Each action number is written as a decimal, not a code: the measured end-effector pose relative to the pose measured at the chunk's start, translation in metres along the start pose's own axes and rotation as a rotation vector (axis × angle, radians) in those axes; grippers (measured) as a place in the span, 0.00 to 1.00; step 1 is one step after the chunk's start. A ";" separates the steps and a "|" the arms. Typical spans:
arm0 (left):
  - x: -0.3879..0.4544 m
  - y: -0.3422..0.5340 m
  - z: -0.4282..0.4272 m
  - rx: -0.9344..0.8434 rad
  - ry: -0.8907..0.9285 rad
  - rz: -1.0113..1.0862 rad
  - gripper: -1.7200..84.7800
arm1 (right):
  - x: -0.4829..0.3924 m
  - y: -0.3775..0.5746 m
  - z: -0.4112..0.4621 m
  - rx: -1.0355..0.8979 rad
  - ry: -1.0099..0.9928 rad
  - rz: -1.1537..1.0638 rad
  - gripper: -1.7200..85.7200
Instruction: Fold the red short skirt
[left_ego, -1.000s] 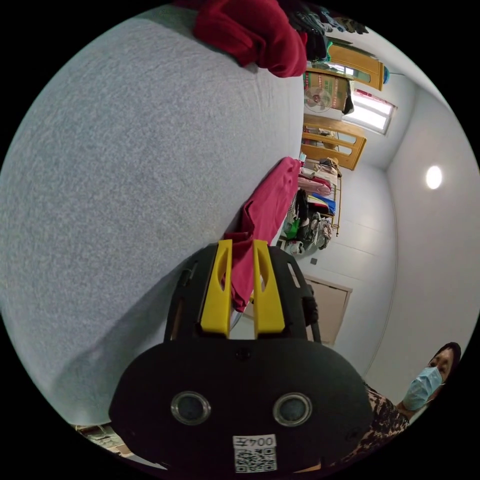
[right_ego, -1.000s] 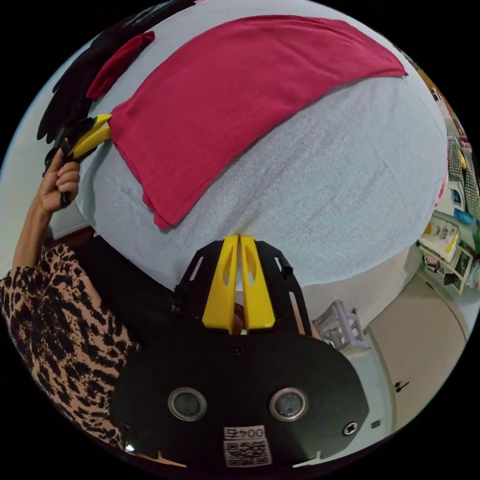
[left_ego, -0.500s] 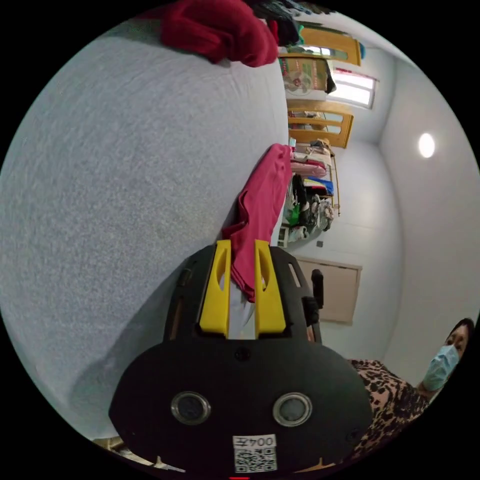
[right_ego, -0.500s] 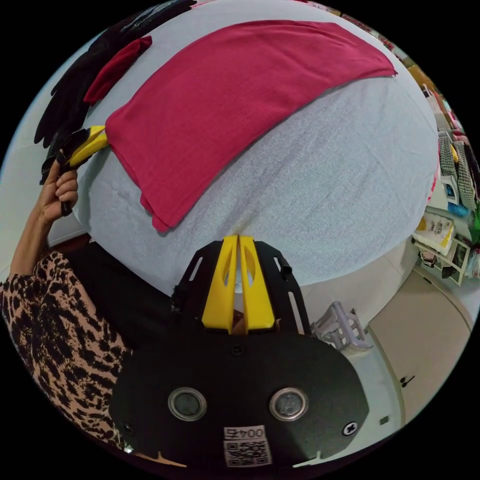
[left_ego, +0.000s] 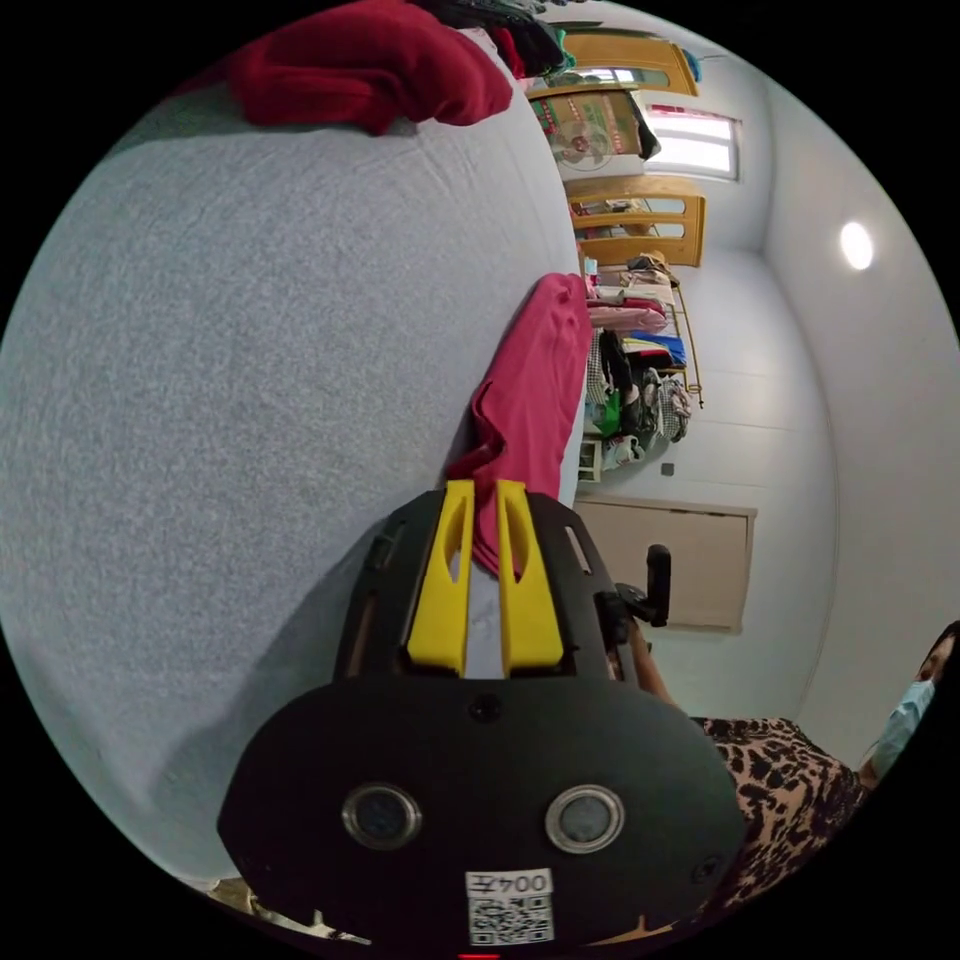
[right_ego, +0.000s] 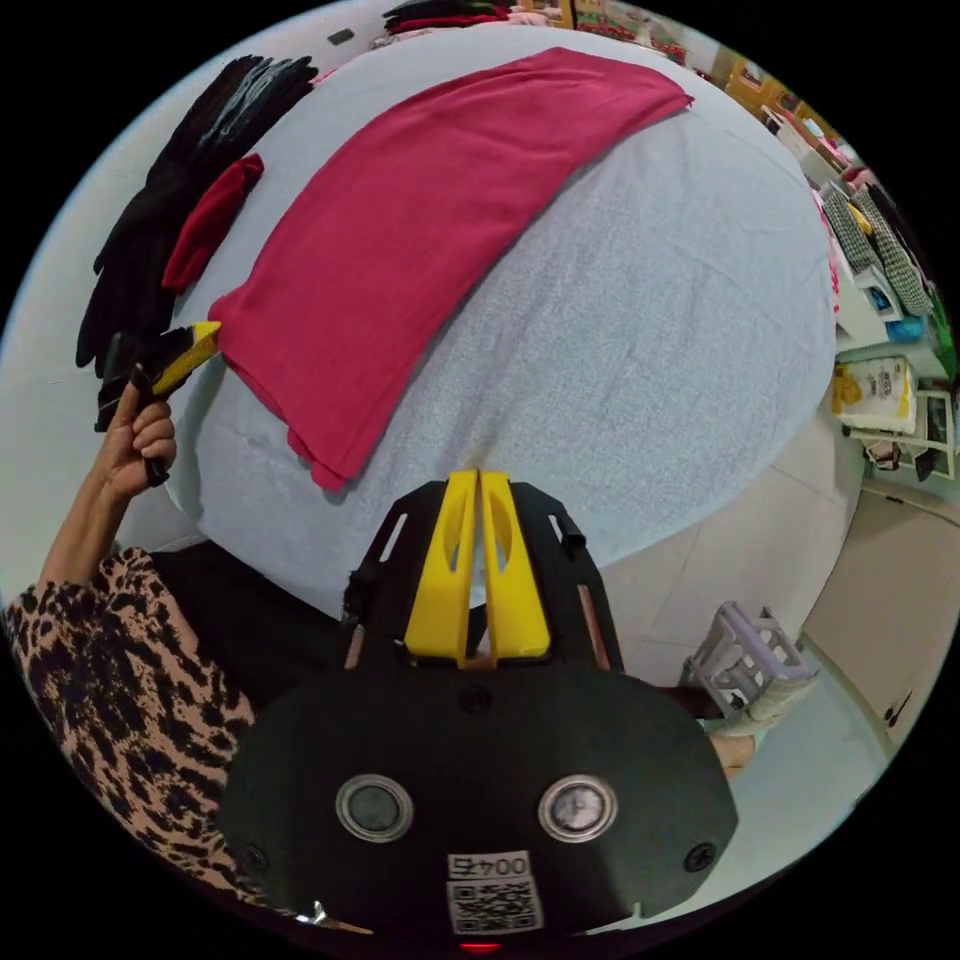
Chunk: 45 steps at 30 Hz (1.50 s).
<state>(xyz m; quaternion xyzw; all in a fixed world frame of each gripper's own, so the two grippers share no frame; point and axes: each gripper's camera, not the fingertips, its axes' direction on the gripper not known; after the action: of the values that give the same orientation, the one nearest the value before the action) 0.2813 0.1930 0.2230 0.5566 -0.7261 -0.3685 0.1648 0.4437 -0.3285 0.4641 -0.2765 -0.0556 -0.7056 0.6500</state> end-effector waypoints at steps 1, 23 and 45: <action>0.003 0.001 0.000 0.004 0.004 -0.001 0.05 | -0.004 0.007 0.004 0.017 0.009 -0.008 0.01; 0.073 0.006 0.006 0.018 0.180 -0.038 0.03 | -0.190 0.132 0.107 0.457 0.359 -0.390 0.09; 0.003 -0.016 0.009 0.003 0.001 -0.130 0.03 | -0.218 0.126 0.152 0.400 0.268 -0.472 0.06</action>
<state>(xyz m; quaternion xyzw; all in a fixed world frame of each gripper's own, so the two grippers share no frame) 0.2858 0.1916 0.2052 0.6031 -0.6888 -0.3772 0.1399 0.6121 -0.0878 0.4560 -0.0276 -0.1696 -0.8420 0.5114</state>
